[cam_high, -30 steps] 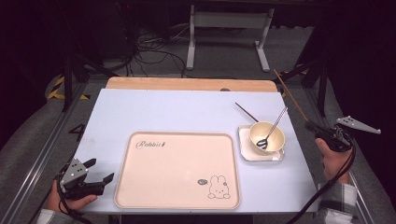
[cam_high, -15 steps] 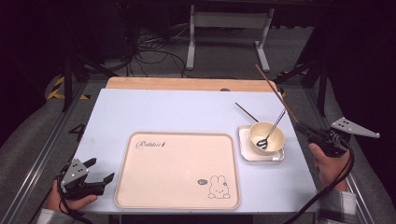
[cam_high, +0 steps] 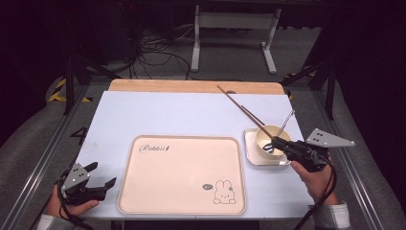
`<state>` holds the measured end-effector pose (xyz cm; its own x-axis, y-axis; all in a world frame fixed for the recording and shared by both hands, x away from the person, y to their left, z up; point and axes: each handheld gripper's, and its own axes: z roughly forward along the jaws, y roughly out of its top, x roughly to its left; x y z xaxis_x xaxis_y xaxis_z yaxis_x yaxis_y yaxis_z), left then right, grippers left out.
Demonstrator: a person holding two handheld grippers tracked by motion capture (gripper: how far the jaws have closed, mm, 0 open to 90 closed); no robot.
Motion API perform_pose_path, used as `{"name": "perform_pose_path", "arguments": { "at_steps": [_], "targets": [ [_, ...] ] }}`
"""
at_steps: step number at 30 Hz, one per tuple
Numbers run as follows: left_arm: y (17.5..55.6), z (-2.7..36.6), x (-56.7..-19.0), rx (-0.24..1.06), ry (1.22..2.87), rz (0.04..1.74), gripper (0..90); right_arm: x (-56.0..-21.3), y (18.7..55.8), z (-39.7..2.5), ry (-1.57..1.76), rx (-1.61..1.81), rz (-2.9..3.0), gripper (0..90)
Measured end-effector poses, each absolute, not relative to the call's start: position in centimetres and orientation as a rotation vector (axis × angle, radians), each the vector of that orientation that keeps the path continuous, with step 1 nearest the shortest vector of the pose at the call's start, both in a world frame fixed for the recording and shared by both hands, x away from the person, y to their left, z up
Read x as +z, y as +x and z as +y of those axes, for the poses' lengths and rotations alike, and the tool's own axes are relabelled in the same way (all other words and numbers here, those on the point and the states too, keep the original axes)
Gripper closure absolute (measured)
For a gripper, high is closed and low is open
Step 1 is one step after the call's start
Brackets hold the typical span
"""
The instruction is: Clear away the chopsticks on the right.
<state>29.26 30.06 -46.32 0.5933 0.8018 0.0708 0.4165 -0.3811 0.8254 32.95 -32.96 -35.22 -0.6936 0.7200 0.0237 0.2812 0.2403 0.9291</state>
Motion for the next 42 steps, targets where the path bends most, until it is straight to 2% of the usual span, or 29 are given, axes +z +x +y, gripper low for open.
{"name": "perform_pose_path", "arguments": {
  "at_steps": [11, 19, 42],
  "targets": [
    [29.1, 30.2, -46.2, 0.626, 2.005, 0.97, 15.9, -38.2, 32.8, -27.4, 0.808, 1.385, 2.347, 84.7],
    [29.1, 30.4, -46.2, 0.654, 2.004, 0.962, 17.1, -40.9, 33.1, -24.8, 0.779, 1.286, 2.475, 84.6],
    [29.7, 29.9, -46.4, 0.637, 2.019, 0.924, 16.7, -43.7, 33.4, -23.3, 0.782, 1.173, 2.575, 84.5]
  ]
}}
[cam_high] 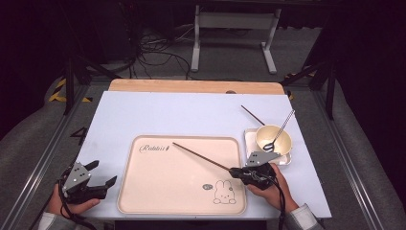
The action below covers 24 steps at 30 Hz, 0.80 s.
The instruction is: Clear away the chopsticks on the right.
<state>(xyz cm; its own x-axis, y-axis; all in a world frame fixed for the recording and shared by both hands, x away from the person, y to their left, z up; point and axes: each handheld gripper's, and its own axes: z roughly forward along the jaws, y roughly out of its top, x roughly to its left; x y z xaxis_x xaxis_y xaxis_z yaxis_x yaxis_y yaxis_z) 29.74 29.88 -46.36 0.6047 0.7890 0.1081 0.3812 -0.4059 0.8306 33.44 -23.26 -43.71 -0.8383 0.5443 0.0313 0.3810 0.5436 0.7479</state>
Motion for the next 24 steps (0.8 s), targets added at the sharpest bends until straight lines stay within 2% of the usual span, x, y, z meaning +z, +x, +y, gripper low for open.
{"name": "perform_pose_path", "arguments": {
  "at_steps": [18, 24],
  "targets": [
    [30.12, 29.51, -46.5, 0.641, 2.052, 0.913, 16.3, -44.6, 33.56, -22.81, 0.79, 1.141, 2.606, 84.1],
    [30.02, 29.44, -46.48, 0.643, 2.055, 0.914, 16.3, -44.81, 33.09, -22.72, 0.785, 1.121, 2.632, 80.5]
  ]
}}
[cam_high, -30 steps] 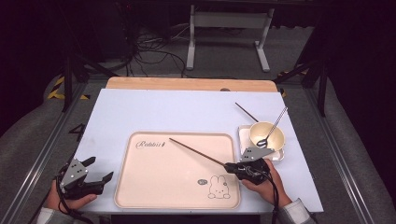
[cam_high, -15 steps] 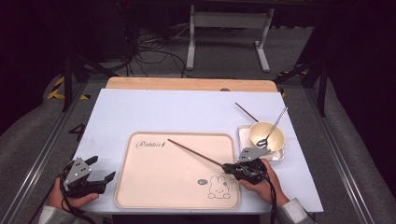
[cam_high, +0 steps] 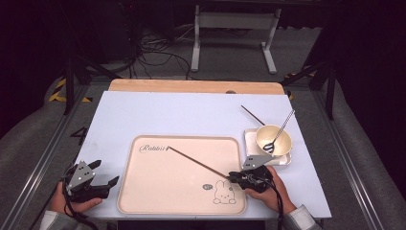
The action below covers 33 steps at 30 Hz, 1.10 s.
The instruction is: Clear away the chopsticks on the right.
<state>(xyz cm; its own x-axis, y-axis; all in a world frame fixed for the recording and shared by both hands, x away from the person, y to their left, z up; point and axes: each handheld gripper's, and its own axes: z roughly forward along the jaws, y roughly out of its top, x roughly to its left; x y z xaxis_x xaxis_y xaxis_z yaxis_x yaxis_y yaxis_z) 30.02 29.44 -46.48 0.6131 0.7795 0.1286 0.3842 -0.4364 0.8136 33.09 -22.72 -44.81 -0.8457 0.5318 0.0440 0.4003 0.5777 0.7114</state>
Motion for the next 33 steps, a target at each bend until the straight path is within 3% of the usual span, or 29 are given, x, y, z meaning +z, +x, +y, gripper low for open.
{"name": "perform_pose_path", "arguments": {
  "at_steps": [16, 33],
  "targets": [
    [29.9, 29.7, -46.5, 0.645, 2.041, 0.949, 16.3, -42.4, 32.4, -23.7, 0.749, 1.252, 2.487, 70.1],
    [29.9, 29.5, -46.7, 0.637, 2.051, 0.948, 16.3, -36.8, 31.7, -29.1, 0.812, 1.315, 2.198, 63.0]
  ]
}}
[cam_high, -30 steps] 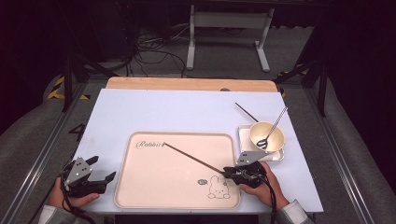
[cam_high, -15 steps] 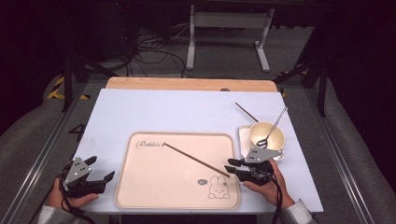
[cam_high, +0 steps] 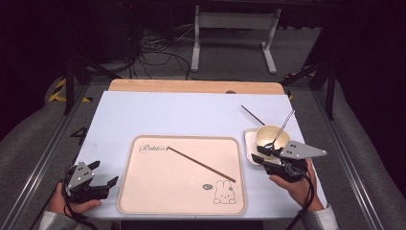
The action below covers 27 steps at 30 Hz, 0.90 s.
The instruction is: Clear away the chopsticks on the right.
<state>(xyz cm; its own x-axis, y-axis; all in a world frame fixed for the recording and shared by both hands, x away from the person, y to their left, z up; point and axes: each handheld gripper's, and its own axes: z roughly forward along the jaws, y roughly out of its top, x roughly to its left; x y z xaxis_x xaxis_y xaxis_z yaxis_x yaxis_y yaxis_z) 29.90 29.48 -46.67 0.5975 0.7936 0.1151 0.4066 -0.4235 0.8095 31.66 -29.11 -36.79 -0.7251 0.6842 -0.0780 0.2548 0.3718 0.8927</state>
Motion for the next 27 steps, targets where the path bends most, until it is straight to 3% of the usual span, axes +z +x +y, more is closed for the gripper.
{"name": "perform_pose_path", "arguments": {
  "at_steps": [15, 27],
  "targets": [
    [30.0, 29.2, -46.7, 0.636, 2.067, 0.947, 16.2, -34.4, 30.2, -37.0, 0.964, 1.31, 1.894, 62.4],
    [30.1, 28.9, -46.7, 0.639, 2.091, 0.932, 16.0, -39.0, 34.6, -42.2, 1.263, 1.157, 1.91, 62.3]
  ]
}}
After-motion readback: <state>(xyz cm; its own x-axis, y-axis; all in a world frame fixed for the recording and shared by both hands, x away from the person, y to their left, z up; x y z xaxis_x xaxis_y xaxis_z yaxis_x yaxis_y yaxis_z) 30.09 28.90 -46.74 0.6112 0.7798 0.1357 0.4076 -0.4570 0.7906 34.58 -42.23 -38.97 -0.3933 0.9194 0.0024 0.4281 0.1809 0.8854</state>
